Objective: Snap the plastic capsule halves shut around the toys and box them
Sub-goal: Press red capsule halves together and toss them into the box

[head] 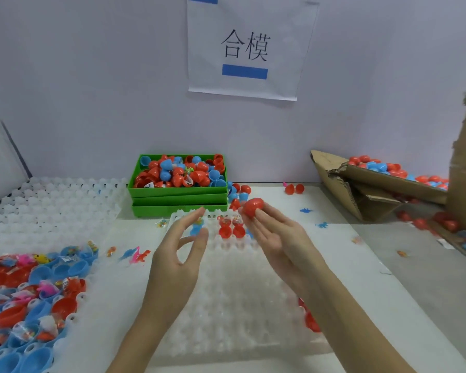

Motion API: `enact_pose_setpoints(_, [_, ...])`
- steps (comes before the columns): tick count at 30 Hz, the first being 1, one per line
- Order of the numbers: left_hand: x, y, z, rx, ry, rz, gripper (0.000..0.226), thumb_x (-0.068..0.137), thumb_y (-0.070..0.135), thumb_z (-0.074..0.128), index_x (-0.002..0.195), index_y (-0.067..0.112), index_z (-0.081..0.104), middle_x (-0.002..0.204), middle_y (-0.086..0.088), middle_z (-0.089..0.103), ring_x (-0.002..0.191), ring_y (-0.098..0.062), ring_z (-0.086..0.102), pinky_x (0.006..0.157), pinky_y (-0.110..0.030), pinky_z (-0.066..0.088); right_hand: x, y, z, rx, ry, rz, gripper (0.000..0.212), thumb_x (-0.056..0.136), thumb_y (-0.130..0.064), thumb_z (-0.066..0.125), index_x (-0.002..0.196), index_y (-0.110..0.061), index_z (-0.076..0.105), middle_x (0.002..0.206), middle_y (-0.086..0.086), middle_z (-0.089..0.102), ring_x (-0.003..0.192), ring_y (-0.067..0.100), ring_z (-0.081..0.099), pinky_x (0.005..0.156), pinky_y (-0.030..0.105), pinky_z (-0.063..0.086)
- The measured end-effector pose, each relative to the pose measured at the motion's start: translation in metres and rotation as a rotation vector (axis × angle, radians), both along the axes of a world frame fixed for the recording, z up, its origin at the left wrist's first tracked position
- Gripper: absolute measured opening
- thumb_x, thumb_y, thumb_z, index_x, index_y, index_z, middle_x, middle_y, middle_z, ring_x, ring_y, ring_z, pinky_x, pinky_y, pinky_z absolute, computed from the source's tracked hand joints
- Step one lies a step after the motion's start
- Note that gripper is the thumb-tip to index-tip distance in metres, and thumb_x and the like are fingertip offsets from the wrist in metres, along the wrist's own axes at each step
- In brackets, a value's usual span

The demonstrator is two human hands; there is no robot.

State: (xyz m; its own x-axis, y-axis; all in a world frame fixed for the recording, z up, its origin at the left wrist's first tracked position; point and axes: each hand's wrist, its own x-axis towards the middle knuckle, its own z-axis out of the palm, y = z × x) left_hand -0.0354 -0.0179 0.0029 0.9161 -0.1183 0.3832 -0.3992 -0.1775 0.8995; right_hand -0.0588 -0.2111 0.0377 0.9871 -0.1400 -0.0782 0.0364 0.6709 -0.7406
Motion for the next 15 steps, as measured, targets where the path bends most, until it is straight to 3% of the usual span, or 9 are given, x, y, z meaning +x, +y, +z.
enact_pose_setpoints(3, [0.008, 0.005, -0.005, -0.016, 0.031, 0.133, 0.019, 0.105, 0.023, 0.058, 0.112, 0.028, 0.075, 0.118, 0.016, 0.072, 0.105, 0.015, 0.06, 0.078, 0.001, 0.044, 0.037, -0.044, 0.03, 0.357, 0.029, -0.128, 0.035, 0.093, 0.003, 0.067, 0.127, 0.011, 0.062, 0.126, 0.029, 0.068, 0.114, 0.037, 0.071, 0.085, 0.037, 0.064])
enact_pose_setpoints(5, [0.011, 0.006, -0.01, 0.001, 0.079, 0.153, 0.02, 0.105, 0.017, 0.058, 0.101, 0.025, 0.077, 0.108, 0.014, 0.074, 0.097, 0.012, 0.062, 0.072, -0.002, 0.045, 0.066, -0.076, 0.054, 0.455, 0.008, -0.306, 0.037, 0.101, 0.001, 0.059, 0.136, 0.011, 0.055, 0.137, 0.028, 0.061, 0.124, 0.037, 0.064, 0.092, 0.035, 0.061])
enact_pose_setpoints(7, [0.013, 0.007, -0.011, 0.024, 0.092, 0.166, 0.023, 0.104, 0.013, 0.059, 0.094, 0.025, 0.076, 0.103, 0.013, 0.075, 0.093, 0.009, 0.063, 0.07, -0.006, 0.046, 0.088, -0.102, 0.068, 0.42, -0.032, -0.402, 0.046, 0.106, -0.003, 0.052, 0.149, 0.007, 0.043, 0.151, 0.025, 0.05, 0.139, 0.034, 0.052, 0.112, 0.032, 0.047])
enact_pose_setpoints(10, [0.014, 0.007, -0.013, 0.057, 0.089, 0.182, 0.024, 0.103, 0.013, 0.061, 0.091, 0.026, 0.076, 0.1, 0.011, 0.074, 0.092, 0.01, 0.063, 0.066, -0.009, 0.046, 0.1, -0.122, 0.061, 0.209, 0.063, -0.437, 0.051, 0.108, 0.0, 0.043, 0.157, 0.005, 0.027, 0.161, 0.024, 0.037, 0.15, 0.035, 0.038, 0.122, 0.039, 0.033])
enact_pose_setpoints(12, [0.015, 0.007, -0.014, 0.08, 0.076, 0.183, 0.025, 0.103, 0.012, 0.062, 0.088, 0.027, 0.075, 0.098, 0.01, 0.074, 0.09, 0.011, 0.062, 0.064, -0.007, 0.047, 0.097, -0.122, 0.044, 0.08, 0.13, -0.39, 0.049, 0.109, 0.003, 0.039, 0.156, 0.007, 0.026, 0.159, 0.026, 0.038, 0.147, 0.037, 0.041, 0.122, 0.043, 0.034])
enact_pose_setpoints(15, [0.015, 0.007, -0.016, 0.151, 0.056, 0.176, 0.022, 0.102, 0.013, 0.063, 0.088, 0.027, 0.073, 0.096, 0.013, 0.073, 0.09, 0.007, 0.064, 0.065, -0.008, 0.047, 0.079, -0.105, 0.019, 0.048, 0.129, -0.243, 0.042, 0.108, 0.002, 0.041, 0.151, 0.005, 0.039, 0.147, 0.025, 0.054, 0.133, 0.036, 0.057, 0.111, 0.042, 0.048])
